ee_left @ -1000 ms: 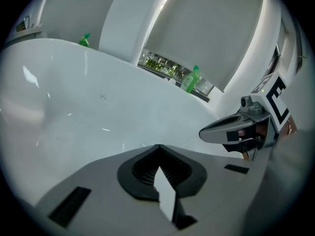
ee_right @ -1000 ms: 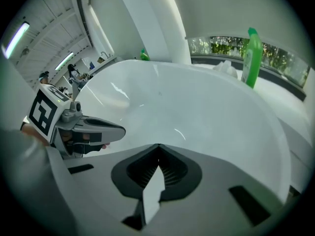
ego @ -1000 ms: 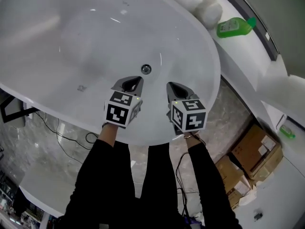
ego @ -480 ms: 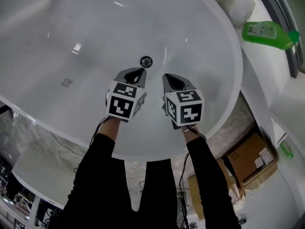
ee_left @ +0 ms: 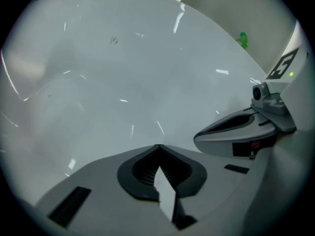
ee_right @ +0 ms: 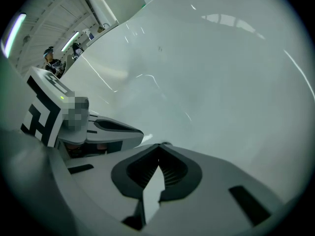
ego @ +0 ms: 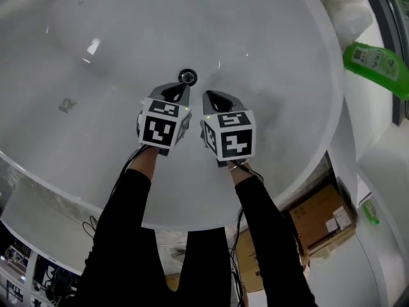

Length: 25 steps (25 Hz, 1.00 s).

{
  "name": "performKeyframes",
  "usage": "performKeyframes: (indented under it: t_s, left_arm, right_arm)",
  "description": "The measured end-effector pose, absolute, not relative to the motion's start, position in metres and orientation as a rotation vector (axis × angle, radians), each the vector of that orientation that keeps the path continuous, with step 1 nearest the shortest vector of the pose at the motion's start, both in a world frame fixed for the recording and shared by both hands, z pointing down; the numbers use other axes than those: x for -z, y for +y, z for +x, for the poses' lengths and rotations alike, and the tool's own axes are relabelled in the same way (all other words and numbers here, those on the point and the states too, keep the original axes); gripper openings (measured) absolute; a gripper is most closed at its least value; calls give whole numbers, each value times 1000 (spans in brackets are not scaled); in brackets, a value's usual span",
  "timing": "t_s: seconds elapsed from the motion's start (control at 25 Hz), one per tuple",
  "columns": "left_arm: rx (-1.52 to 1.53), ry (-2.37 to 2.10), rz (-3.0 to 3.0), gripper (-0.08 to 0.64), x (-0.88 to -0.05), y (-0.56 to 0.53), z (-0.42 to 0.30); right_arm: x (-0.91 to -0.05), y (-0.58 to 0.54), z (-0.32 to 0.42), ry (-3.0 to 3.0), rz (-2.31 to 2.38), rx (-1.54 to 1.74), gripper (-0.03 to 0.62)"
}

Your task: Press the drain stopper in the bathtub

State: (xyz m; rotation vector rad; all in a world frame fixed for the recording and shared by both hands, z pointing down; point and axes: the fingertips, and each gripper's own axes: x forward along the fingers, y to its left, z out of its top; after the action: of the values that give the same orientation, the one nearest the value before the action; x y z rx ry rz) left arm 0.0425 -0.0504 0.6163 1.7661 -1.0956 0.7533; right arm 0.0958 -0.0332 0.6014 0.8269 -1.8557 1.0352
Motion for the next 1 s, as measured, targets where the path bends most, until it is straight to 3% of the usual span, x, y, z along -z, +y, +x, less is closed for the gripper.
performKeyframes:
  t_s: [1.0]
  left_arm:
    - [-731,-1161,1556,5,-734,-38,40]
  right_arm:
    - [-696,-38,90,-1822,634,-989,1]
